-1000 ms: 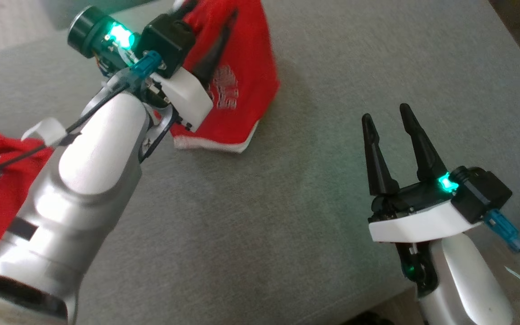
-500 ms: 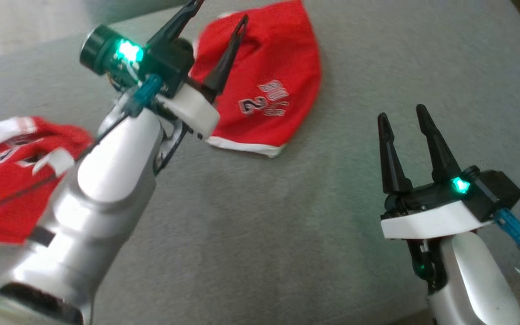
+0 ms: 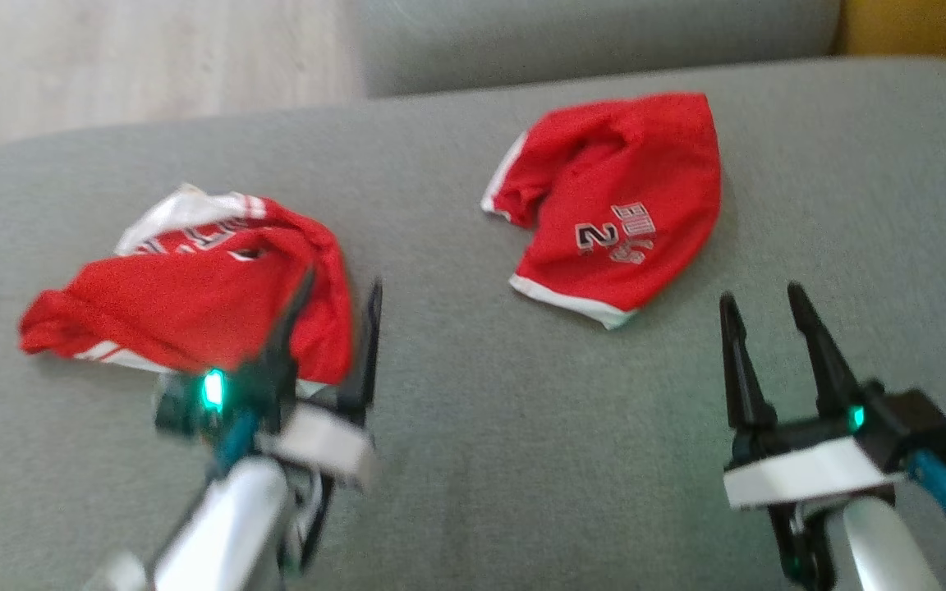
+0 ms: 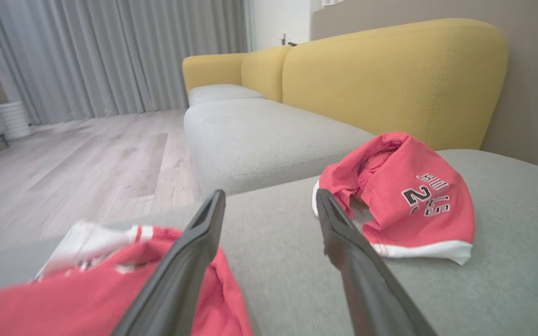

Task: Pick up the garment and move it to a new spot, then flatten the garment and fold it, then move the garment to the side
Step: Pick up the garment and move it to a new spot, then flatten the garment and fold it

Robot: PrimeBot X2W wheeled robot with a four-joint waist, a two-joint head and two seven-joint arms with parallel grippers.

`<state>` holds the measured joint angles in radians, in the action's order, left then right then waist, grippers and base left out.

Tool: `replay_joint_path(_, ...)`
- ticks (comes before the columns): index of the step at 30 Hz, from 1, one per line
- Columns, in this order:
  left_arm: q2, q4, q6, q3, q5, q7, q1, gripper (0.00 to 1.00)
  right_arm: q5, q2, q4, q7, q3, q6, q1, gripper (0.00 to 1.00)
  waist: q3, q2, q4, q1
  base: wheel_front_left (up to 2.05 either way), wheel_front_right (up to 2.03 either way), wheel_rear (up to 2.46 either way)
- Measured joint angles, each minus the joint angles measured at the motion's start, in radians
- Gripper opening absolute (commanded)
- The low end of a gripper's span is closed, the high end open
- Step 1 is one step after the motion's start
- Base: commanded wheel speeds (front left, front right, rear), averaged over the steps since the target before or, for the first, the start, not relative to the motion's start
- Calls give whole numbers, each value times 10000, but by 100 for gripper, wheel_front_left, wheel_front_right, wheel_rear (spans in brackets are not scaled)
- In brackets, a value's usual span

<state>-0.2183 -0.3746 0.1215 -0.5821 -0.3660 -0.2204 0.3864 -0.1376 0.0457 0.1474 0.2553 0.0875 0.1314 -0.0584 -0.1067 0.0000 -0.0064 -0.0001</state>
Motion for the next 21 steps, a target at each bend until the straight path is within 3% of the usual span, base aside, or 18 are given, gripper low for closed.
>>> replay_joint_path(4,125,336,487,42,-169,-211,-1383,100,67,-4,40,0,-50,0,627,100,486,0,335,-2,0,0,0)
replay_joint_path(9,270,825,863,384,-42,-305,-2015,100,69,-6,69,0,-102,0,955,100,837,0,527,-1,0,0,0)
replay_joint_path(21,570,1394,616,986,525,-316,-2482,100,123,-6,82,0,-10,0,943,100,808,0,519,0,0,0,0)
